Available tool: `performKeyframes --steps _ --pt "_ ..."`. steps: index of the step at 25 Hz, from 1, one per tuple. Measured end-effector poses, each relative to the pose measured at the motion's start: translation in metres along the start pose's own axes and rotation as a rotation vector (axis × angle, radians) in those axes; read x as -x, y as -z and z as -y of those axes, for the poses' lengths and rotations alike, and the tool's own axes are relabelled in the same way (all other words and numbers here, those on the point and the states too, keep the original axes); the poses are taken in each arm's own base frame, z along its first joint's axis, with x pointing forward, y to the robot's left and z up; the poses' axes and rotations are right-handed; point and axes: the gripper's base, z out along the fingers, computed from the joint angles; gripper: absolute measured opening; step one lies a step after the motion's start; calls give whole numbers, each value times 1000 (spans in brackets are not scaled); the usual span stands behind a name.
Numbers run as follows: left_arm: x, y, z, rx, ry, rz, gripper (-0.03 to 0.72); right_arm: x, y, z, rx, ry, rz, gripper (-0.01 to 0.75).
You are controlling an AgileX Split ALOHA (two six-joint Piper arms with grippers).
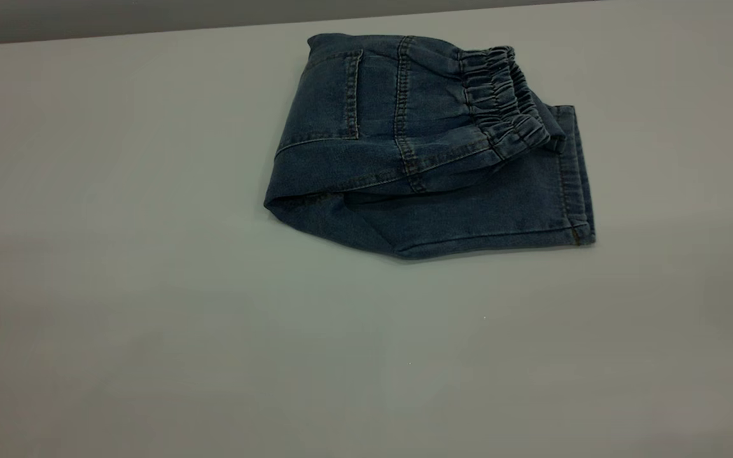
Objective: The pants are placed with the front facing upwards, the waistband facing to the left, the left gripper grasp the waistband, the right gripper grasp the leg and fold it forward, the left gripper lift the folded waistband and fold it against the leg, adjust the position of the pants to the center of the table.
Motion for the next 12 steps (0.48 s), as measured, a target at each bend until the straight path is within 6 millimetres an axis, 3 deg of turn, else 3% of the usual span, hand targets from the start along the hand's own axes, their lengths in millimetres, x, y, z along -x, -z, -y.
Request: performKeyframes --steps 12 --pt "0 0 0 0 -2 0 540 -2 -3 15 -154 -107 3 451"
